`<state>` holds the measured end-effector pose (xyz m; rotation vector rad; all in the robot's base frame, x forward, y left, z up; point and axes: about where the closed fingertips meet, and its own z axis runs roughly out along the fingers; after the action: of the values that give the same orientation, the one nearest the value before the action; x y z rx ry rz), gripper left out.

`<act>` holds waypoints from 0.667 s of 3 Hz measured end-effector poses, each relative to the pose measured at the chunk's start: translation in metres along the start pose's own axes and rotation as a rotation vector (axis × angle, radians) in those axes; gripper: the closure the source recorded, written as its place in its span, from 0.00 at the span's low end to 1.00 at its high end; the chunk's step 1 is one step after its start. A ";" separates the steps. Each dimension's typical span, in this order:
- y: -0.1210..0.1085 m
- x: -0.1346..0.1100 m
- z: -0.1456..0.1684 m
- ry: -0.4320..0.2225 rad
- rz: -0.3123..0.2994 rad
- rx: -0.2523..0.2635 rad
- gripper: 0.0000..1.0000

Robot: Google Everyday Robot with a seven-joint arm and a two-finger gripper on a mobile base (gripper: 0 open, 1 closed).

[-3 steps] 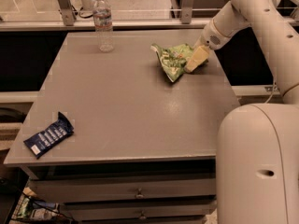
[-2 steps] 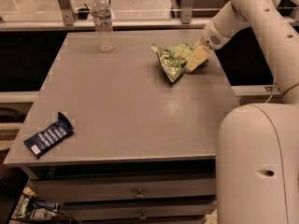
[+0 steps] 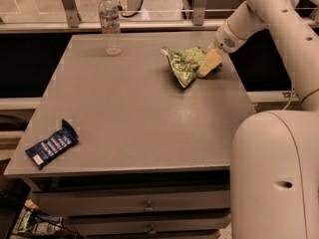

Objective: Move green jalapeno chip bag near rxbar blueberry

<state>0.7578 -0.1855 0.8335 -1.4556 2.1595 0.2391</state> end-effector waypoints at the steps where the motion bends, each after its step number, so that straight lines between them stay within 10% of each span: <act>1: 0.000 0.000 0.000 0.000 0.000 0.000 1.00; 2: 0.000 0.000 0.000 0.000 0.000 0.000 1.00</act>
Offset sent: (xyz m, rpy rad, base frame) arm -0.0102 -0.0208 0.0908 -0.0765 -0.1897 -0.0199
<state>0.7578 -0.1856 0.8337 -1.4556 2.1593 0.2385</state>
